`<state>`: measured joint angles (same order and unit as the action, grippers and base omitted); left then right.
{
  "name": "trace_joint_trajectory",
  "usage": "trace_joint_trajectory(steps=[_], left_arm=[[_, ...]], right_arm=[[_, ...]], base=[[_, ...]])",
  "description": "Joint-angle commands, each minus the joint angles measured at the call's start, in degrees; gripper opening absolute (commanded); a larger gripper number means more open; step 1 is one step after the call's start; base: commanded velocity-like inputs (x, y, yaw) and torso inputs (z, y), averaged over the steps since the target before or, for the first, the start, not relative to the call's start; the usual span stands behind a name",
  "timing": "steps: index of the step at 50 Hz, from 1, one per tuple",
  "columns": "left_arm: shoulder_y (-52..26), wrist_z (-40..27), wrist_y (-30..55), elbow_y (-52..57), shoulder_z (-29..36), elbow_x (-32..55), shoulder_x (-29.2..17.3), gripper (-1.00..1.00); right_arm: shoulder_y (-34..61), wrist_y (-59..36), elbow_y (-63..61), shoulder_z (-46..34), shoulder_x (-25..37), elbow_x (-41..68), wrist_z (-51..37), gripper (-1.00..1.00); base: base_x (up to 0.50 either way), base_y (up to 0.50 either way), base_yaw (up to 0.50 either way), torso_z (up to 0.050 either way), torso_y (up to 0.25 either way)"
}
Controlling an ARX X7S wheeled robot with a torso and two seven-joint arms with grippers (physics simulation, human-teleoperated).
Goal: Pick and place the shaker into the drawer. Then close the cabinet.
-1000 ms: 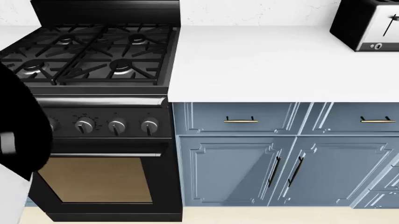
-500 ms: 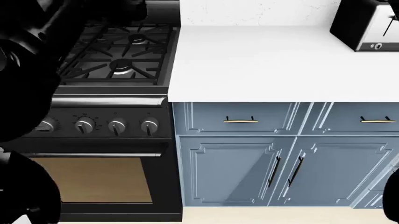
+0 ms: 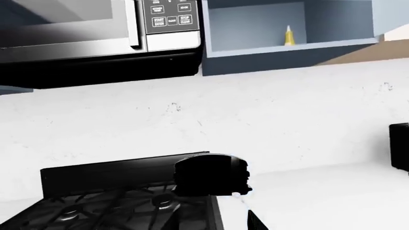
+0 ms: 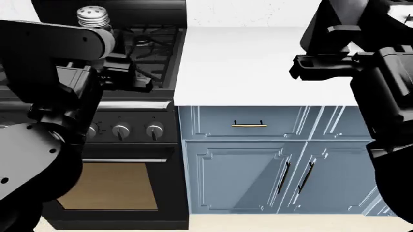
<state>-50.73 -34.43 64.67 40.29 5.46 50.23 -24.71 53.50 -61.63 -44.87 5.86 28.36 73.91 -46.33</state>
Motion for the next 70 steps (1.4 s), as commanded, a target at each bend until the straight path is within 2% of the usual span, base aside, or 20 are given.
trace_joint_trajectory(steps=[1,15,29,40,61,70], left_arm=[[7.2,0.4,-6.6,2.2,1.8,-6.2,-2.9,-1.0],[14.5,1.6,-15.8,2.5,3.8,-12.8,-3.5,-1.0],[23.1,1.9,-24.4,2.9,5.3,-20.1,-6.1,-1.0],[25.0,2.2,-25.2,2.9,6.0,-20.3,-6.3,-1.0],[25.9,1.8,-25.3,3.7,5.9,-19.9,-6.7,-1.0],[25.7,1.5,-24.4,4.3,6.0,-19.3,-6.8,-1.0]], right_arm=[[-13.0,5.7,-3.0,0.1,0.6,-11.6,8.7,-1.0],[-24.3,13.9,-2.2,-3.8,0.7,-25.3,14.2,-1.0],[-29.4,16.8,-1.8,-7.3,1.5,-31.1,15.6,-1.0],[-29.6,17.0,-2.2,-6.7,1.5,-30.6,14.9,-1.0],[-30.3,16.9,-3.6,-6.0,1.8,-29.5,13.7,-1.0],[-30.3,16.5,-4.5,-5.7,2.3,-28.8,13.0,-1.0]], base=[[0.0,0.0,0.0,0.0,0.0],[0.0,0.0,0.0,0.0,0.0],[0.0,0.0,0.0,0.0,0.0],[-0.02,0.0,0.0,0.0,0.0],[-0.34,0.0,0.0,0.0,0.0],[-0.05,-0.3,0.0,0.0,0.0]])
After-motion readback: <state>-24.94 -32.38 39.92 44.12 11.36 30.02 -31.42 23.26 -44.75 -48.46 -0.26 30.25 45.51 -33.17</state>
